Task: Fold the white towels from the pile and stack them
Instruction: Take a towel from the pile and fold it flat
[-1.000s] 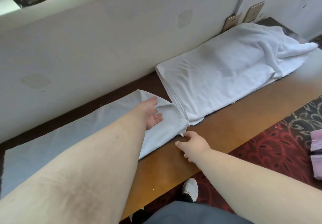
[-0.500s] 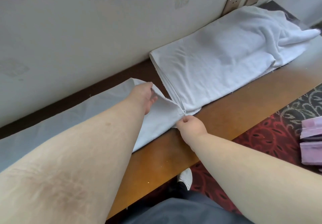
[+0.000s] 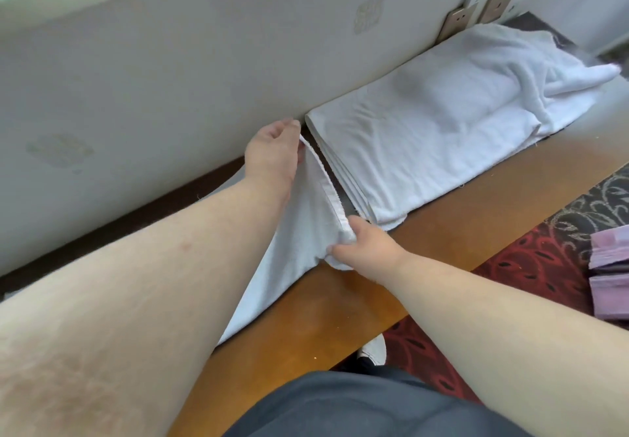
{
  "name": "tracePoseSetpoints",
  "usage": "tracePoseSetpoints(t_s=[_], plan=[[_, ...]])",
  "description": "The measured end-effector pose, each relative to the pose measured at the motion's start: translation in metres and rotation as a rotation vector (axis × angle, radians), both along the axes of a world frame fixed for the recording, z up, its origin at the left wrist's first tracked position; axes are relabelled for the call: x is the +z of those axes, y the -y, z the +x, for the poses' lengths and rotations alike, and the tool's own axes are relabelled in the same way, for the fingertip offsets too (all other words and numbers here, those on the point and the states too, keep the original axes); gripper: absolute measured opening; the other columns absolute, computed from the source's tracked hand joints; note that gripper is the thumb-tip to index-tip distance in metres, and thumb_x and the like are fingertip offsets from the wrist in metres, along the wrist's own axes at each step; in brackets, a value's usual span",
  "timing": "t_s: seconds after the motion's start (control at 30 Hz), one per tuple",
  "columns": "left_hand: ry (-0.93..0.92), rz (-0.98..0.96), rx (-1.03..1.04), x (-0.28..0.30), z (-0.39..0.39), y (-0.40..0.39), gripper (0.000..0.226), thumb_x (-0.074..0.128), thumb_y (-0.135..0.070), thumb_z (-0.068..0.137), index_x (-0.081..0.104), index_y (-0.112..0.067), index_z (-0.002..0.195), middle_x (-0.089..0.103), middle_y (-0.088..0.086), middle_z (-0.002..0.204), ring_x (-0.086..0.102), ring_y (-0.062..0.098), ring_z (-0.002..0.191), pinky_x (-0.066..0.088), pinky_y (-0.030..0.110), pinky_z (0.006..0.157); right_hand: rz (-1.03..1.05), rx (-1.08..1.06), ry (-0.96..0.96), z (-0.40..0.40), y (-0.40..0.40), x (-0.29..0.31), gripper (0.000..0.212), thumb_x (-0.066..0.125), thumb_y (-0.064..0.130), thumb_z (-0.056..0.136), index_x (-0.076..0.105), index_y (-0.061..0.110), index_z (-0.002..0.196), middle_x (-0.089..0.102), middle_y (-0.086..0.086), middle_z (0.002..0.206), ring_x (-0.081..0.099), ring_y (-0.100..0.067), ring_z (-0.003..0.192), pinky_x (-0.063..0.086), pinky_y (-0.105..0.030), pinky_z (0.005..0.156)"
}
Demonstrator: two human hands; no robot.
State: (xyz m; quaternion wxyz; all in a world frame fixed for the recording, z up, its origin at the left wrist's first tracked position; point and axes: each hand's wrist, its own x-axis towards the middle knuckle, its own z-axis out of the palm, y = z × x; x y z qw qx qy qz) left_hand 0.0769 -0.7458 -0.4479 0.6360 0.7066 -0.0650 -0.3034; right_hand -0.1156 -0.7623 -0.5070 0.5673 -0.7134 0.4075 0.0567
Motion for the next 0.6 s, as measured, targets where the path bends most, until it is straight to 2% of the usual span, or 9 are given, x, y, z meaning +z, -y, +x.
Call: tracePoseSetpoints(t_s=[0.03, 0.13, 0.2, 0.23, 0.33, 0.4, 0.47, 0.53, 0.6], plan=[[0.017, 0.021, -0.002, 0.004, 0.005, 0.0, 0.023, 0.063, -0.031, 0.089, 0.068, -0.019, 0.108, 0.071, 0.0, 0.099, 0.069, 0.01, 0.086, 0.058, 0.028, 0.083, 0.047, 0.025, -0.035, -0.003, -0.006, 0.001, 0.017, 0.068, 0.044, 0.078, 0.06, 0.04, 0.093, 0.069, 0.021, 0.08, 0.063, 0.004, 0.077, 0.044, -0.017, 0.066], [0.103, 0.105, -0.031, 0.012, 0.015, -0.001, 0.016, 0.06, -0.043, 0.081, 0.067, -0.032, 0.09, 0.071, -0.006, 0.096, 0.068, 0.017, 0.097, 0.053, 0.038, 0.094, 0.203, -0.066, -0.052, -0.015, -0.021, 0.003, 0.016, 0.064, 0.043, 0.083, 0.07, 0.034, 0.094, 0.072, 0.015, 0.079, 0.066, -0.008, 0.083, 0.05, -0.026, 0.081], [0.178, 0.145, -0.058, 0.014, 0.017, 0.001, 0.019, 0.057, -0.046, 0.081, 0.066, -0.034, 0.092, 0.07, -0.014, 0.095, 0.066, 0.013, 0.099, 0.051, 0.034, 0.096, 0.395, -0.25, 0.093, -0.022, -0.026, 0.006, 0.025, 0.061, 0.032, 0.088, 0.071, 0.026, 0.111, 0.075, 0.01, 0.102, 0.069, -0.013, 0.102, 0.049, -0.033, 0.099], [0.222, 0.168, -0.078, 0.014, 0.017, 0.004, 0.023, 0.056, -0.045, 0.083, 0.067, -0.034, 0.099, 0.067, -0.019, 0.094, 0.065, 0.01, 0.1, 0.049, 0.029, 0.094, 0.52, -0.358, 0.21, -0.026, -0.027, 0.008, 0.032, 0.058, 0.024, 0.09, 0.067, 0.02, 0.12, 0.074, 0.004, 0.112, 0.068, -0.018, 0.108, 0.049, -0.037, 0.101], [0.349, 0.27, -0.195, 0.008, 0.013, 0.013, 0.034, 0.053, -0.04, 0.09, 0.068, -0.023, 0.115, 0.067, -0.018, 0.093, 0.065, 0.015, 0.102, 0.048, 0.024, 0.083, 0.739, -0.618, 0.454, -0.039, -0.025, 0.014, 0.044, 0.051, 0.017, 0.084, 0.061, 0.011, 0.127, 0.072, -0.011, 0.117, 0.07, -0.03, 0.101, 0.058, -0.046, 0.086], [0.43, 0.341, -0.357, -0.001, 0.009, 0.023, 0.037, 0.052, -0.034, 0.095, 0.063, -0.019, 0.126, 0.068, -0.007, 0.118, 0.06, 0.016, 0.115, 0.045, 0.02, 0.091, 0.692, -0.712, 0.453, -0.047, -0.022, 0.016, 0.039, 0.049, 0.017, 0.087, 0.062, 0.01, 0.124, 0.073, -0.013, 0.1, 0.07, -0.028, 0.077, 0.059, -0.045, 0.075], [0.491, 0.381, -0.572, -0.012, 0.001, 0.034, 0.043, 0.051, -0.028, 0.098, 0.051, -0.017, 0.14, 0.051, -0.002, 0.143, 0.047, 0.015, 0.13, 0.033, 0.013, 0.097, 0.533, -0.818, 0.353, -0.056, -0.017, 0.013, 0.029, 0.048, 0.016, 0.093, 0.063, 0.012, 0.117, 0.07, -0.011, 0.087, 0.062, -0.02, 0.06, 0.059, -0.04, 0.069], [0.561, 0.461, -0.784, -0.022, -0.007, 0.043, 0.052, 0.051, -0.027, 0.1, 0.037, -0.016, 0.149, 0.034, 0.004, 0.154, 0.033, 0.021, 0.14, 0.026, 0.021, 0.108, 0.36, -0.88, 0.189, -0.065, -0.008, 0.008, 0.021, 0.055, 0.017, 0.09, 0.061, 0.012, 0.109, 0.066, -0.009, 0.088, 0.06, -0.017, 0.06, 0.061, -0.038, 0.067], [0.591, 0.589, -0.963, -0.035, -0.01, 0.046, 0.057, 0.05, -0.025, 0.1, 0.027, -0.02, 0.153, 0.022, 0.006, 0.16, 0.025, 0.024, 0.144, 0.022, 0.028, 0.113, 0.243, -0.841, 0.002, -0.075, 0.001, 0.0, 0.016, 0.06, 0.018, 0.089, 0.06, 0.014, 0.104, 0.066, -0.008, 0.089, 0.065, -0.018, 0.064, 0.062, -0.033, 0.062]])
